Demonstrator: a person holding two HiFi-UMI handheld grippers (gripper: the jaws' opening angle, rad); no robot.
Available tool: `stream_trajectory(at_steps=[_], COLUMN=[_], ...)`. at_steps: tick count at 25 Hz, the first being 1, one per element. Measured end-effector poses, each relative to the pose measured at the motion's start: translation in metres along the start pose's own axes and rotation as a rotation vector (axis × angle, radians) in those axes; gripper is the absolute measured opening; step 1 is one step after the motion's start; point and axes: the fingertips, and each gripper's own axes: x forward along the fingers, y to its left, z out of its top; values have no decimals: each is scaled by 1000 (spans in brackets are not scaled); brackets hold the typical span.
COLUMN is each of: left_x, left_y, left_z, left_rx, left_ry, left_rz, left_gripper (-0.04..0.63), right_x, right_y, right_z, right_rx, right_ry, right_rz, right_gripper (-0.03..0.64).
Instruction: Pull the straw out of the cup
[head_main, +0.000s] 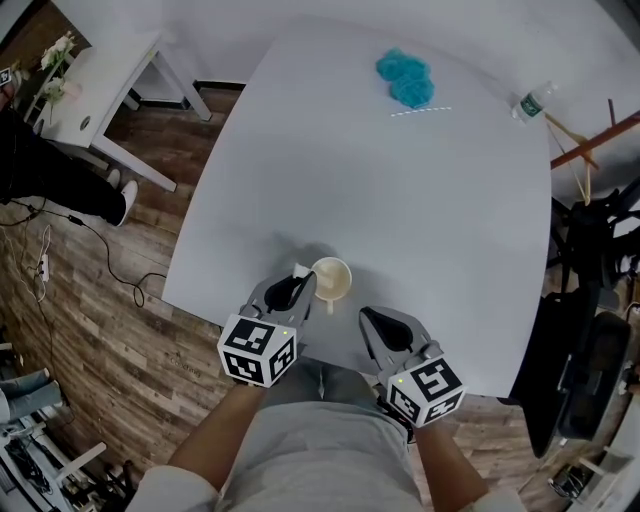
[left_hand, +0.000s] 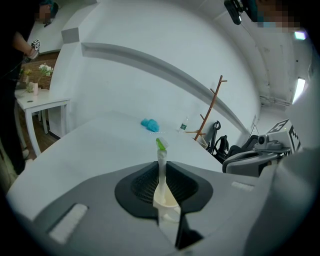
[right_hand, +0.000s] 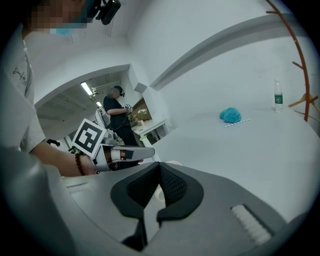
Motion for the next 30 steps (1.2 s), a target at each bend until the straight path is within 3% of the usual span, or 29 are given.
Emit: stream_trajectory(at_steps=[30], left_x=[-89], left_y=[-47], left_z=[56], left_rx=[116], left_ry=[-183], left_rz=[-21], left_gripper=[66], right_x=[-40], right_y=[14], right_z=[40], right_rx=[-79], right_ry=[-92], right_rz=[-51], right_gripper=[6])
